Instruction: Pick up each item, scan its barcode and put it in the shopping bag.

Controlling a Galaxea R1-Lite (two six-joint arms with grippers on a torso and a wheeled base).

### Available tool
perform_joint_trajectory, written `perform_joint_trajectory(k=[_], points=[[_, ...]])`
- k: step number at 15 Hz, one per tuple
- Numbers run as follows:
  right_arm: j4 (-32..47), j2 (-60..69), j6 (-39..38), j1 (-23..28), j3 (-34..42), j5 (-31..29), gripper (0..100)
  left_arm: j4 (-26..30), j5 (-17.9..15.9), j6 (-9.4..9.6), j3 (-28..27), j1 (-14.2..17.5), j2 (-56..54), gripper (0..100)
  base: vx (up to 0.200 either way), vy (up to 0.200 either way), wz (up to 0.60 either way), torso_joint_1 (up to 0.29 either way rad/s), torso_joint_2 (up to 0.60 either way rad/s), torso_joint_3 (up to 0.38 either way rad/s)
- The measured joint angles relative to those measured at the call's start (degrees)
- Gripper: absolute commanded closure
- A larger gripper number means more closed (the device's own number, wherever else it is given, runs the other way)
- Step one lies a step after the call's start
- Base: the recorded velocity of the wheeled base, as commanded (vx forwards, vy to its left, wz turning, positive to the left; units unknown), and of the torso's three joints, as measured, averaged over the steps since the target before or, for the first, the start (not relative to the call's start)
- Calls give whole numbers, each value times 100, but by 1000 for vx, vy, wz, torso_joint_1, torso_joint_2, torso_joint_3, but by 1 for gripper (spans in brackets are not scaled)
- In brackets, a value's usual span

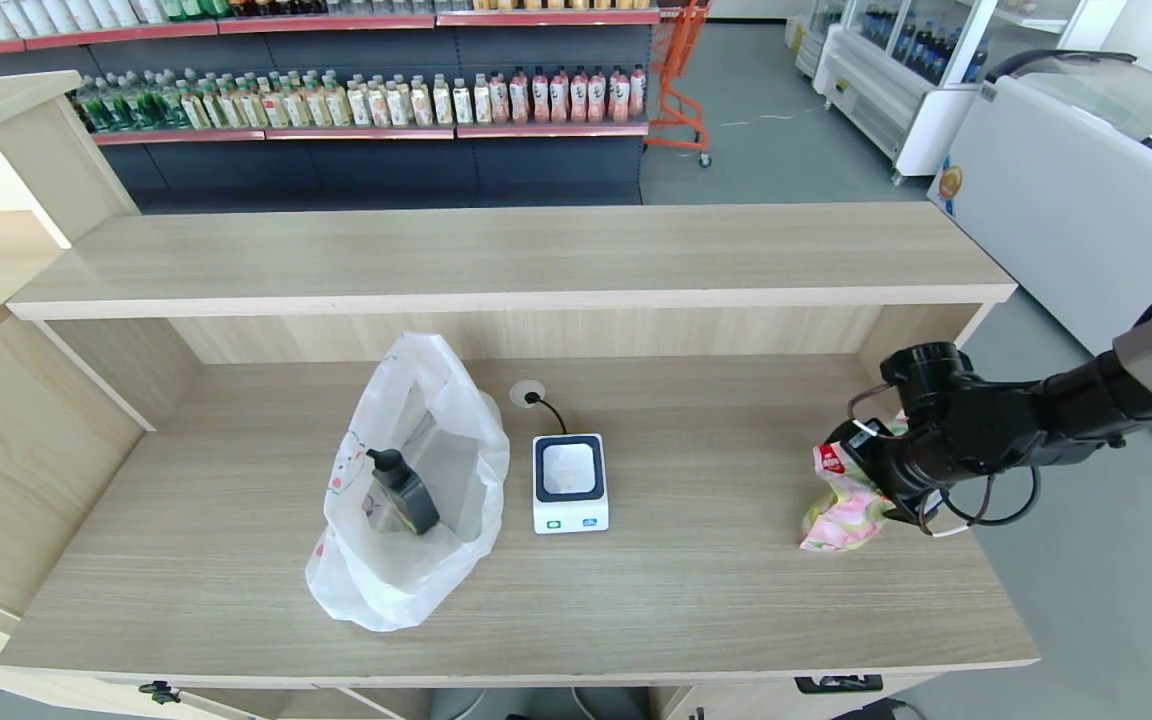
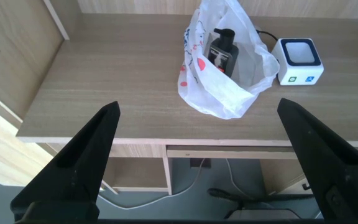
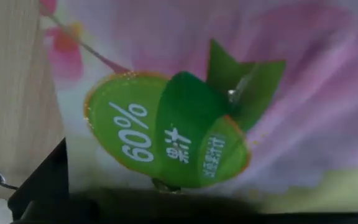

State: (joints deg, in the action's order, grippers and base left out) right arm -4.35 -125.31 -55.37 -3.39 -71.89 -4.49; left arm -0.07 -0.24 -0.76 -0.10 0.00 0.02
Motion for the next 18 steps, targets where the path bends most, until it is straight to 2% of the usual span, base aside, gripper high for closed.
perform_joint_trajectory(k=[4, 8, 10, 11, 13, 14, 17, 18], points=[[-29, -112, 1054, -35, 34, -282, 100, -2, 0, 0, 0, 0, 0, 0, 0, 0, 0, 0, 0, 0], [-290, -18, 1624, -187, 100, -297, 100, -2, -2, 0, 0, 0, 0, 0, 0, 0, 0, 0, 0, 0], [-363, 168, 1771, -236, 199, -51, 100, -2, -2, 0, 0, 0, 0, 0, 0, 0, 0, 0, 0, 0], [-443, 315, 1820, -256, 227, 294, 100, -2, -2, -2, 0, 0, 0, 0, 0, 0, 0, 0, 0, 0], [-646, 719, 2066, -250, 286, 1346, 100, 0, -2, 2, 0, 0, 0, 0, 0, 0, 0, 0, 0, 0], [-807, 959, 2283, -188, 364, 2205, 100, -2, 0, 0, 0, 0, 0, 0, 0, 0, 0, 0, 0, 0], [-1504, 1702, 3655, 266, 955, 5709, 100, -2, 0, 2, 0, 0, 0, 0, 0, 0, 0, 0, 0, 0], [-1675, 1925, 4435, 424, 1235, 6524, 100, -2, 0, 2, 0, 0, 0, 0, 0, 0, 0, 0, 0, 0]])
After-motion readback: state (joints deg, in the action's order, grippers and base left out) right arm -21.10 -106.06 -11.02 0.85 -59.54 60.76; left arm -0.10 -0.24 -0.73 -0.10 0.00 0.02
